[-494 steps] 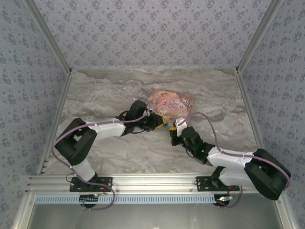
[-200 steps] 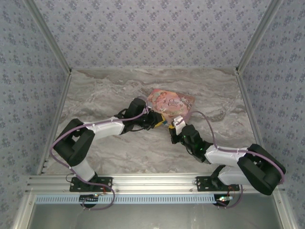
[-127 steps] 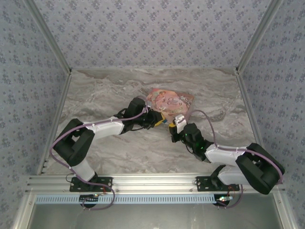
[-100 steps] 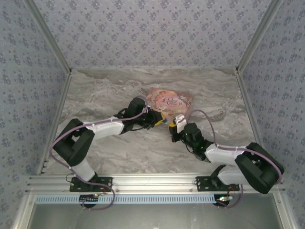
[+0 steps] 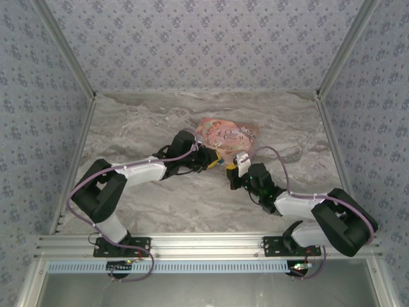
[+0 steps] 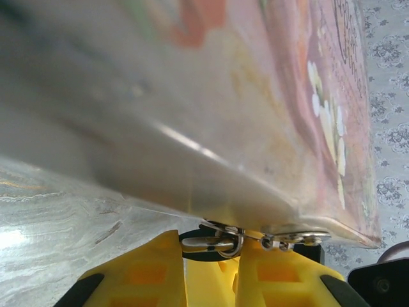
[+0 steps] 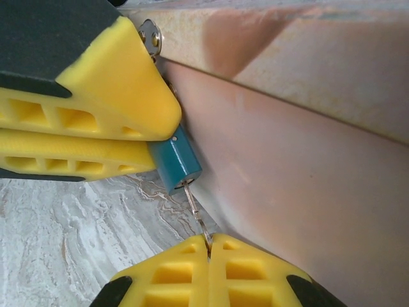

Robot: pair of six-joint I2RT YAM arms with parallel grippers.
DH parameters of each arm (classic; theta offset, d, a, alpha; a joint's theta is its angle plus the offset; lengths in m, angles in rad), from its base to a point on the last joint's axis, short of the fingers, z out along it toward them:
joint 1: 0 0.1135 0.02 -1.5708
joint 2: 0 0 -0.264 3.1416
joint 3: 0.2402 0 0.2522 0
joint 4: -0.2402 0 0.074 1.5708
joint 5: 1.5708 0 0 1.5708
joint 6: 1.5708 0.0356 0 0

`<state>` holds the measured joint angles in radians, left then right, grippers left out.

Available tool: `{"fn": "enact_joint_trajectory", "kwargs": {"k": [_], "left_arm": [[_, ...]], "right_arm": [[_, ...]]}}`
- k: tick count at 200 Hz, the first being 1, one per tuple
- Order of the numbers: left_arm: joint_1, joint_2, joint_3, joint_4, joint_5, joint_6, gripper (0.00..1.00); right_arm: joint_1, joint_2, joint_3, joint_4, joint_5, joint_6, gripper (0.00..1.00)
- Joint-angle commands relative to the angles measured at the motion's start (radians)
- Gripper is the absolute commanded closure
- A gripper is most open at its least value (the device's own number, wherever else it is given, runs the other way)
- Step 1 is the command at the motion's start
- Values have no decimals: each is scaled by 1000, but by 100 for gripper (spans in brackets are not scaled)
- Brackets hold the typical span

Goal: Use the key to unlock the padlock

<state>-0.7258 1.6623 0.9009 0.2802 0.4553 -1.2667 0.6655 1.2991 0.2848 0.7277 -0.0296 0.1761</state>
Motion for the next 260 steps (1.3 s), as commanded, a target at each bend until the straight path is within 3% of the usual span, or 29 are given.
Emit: {"fn": "enact_joint_trajectory", "kwargs": {"k": [1, 119, 260], "left_arm": [[-32, -26, 10, 60, 138, -21, 82], [-33, -9, 2, 49, 134, -2, 82], [-33, 19, -7, 46, 122, 15, 82]], "right_arm": [[-16, -27, 35, 93, -86, 33, 100], [-119, -14, 45, 52, -261, 103, 100], [-129, -20, 83, -74, -279, 139, 100]]}}
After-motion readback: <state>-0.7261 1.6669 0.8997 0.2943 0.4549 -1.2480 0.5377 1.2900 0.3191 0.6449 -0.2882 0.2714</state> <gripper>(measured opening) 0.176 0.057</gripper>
